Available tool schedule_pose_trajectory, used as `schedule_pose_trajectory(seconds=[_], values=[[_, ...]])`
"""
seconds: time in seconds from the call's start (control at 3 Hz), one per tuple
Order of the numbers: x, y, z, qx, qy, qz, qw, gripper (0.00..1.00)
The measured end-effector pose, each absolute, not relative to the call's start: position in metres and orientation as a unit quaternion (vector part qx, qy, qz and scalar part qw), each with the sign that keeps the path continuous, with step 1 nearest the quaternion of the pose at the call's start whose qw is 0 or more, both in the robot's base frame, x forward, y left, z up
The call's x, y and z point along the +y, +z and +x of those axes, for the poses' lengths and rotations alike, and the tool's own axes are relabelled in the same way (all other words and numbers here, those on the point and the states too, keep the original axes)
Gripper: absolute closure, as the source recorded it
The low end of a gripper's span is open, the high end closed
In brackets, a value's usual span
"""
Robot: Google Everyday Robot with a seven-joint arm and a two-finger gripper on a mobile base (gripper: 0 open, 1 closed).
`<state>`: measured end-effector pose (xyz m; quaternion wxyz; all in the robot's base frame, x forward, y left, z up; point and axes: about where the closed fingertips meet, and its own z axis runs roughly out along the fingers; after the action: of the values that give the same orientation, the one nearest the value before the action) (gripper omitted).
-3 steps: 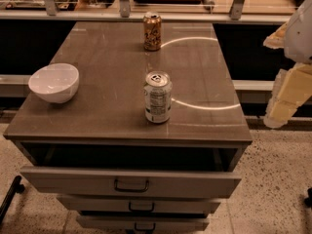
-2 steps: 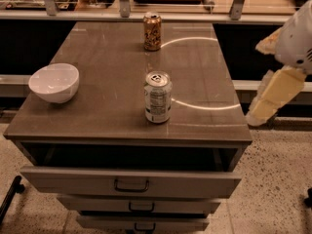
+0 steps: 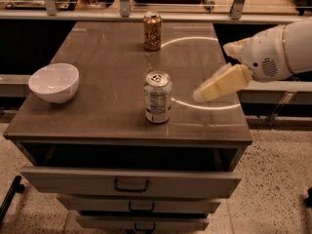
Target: Place 7up can into white bowl
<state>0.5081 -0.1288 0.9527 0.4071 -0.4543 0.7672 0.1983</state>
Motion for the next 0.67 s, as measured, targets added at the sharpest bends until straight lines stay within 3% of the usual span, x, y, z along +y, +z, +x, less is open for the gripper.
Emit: schedule_pose_trajectory(seconds=[0.67], values=[[-0.117,0.954,0.508,0.736,0.224,-0.453,0.450,0.00]])
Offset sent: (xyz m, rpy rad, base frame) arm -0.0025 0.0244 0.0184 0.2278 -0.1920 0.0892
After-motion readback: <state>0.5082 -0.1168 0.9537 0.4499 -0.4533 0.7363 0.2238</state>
